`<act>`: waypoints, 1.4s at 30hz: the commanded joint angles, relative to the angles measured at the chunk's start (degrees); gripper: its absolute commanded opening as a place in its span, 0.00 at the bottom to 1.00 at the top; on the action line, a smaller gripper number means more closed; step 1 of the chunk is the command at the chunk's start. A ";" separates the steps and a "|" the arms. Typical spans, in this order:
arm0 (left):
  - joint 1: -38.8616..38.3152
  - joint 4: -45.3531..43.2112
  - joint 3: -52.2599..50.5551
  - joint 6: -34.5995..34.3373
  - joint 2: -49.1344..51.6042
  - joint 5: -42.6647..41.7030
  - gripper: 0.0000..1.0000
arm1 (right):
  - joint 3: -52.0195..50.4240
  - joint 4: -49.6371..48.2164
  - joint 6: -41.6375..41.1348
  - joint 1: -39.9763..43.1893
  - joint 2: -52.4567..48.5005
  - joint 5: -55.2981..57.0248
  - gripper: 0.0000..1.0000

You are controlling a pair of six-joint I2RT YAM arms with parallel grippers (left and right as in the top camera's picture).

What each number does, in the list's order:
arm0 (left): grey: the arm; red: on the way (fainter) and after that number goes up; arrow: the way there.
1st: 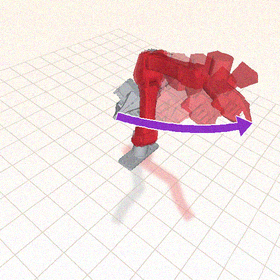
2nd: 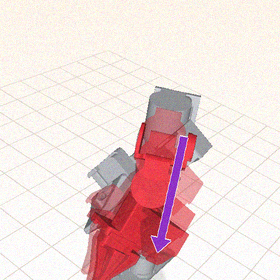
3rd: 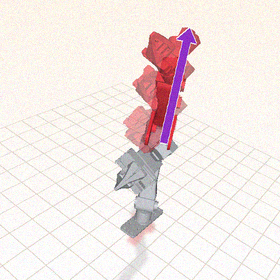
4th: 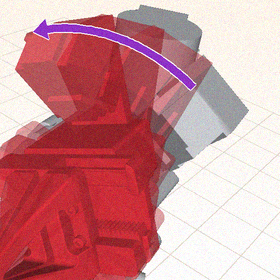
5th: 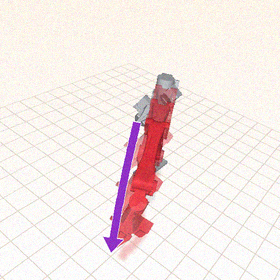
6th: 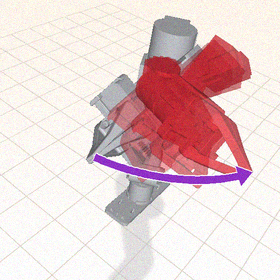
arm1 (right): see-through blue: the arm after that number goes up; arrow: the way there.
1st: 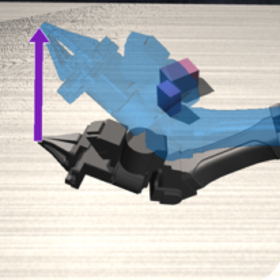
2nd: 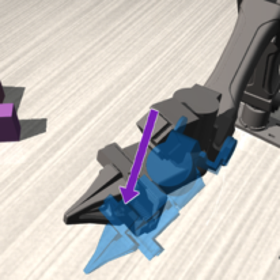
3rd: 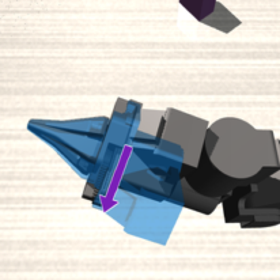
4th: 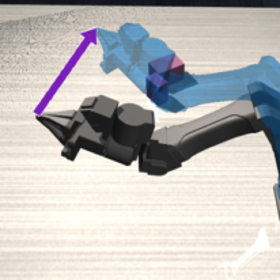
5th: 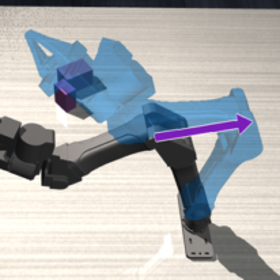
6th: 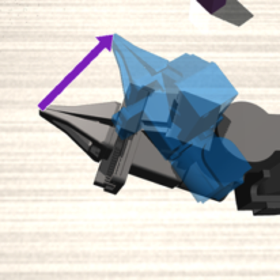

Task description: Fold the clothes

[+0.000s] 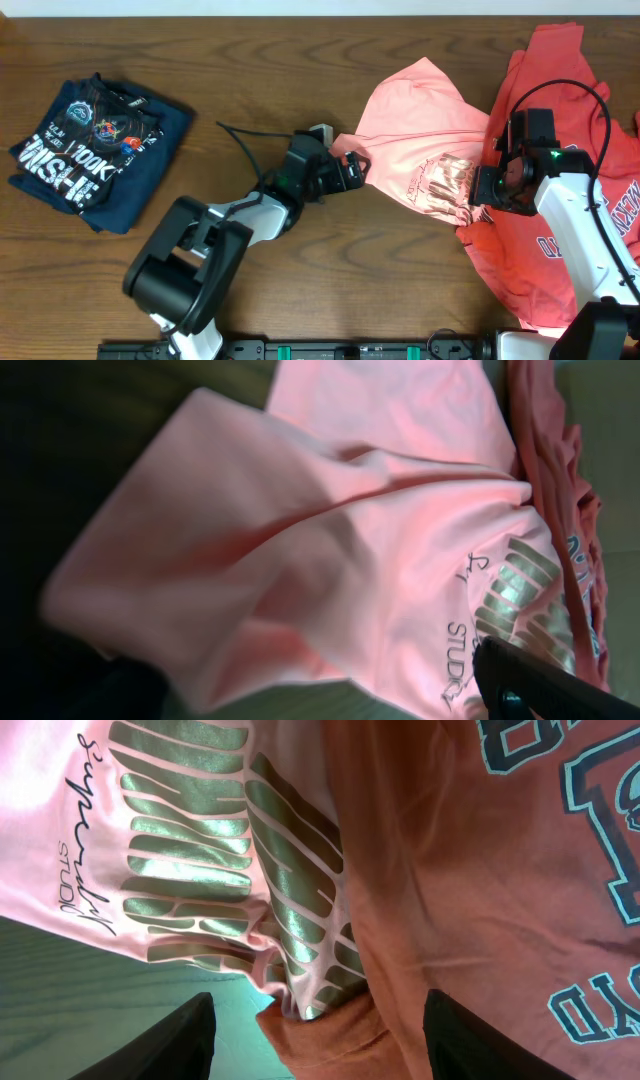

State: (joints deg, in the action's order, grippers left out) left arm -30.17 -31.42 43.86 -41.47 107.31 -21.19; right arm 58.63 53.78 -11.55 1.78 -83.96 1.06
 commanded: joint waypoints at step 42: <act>19.34 45.97 1.75 14.05 -26.71 8.63 0.06 | -0.31 -4.31 2.08 -10.10 -17.31 -10.05 0.33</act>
State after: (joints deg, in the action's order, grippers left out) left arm -10.98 14.20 45.45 -28.62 80.36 -14.28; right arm 58.48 49.84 -7.38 -7.79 -100.79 -11.27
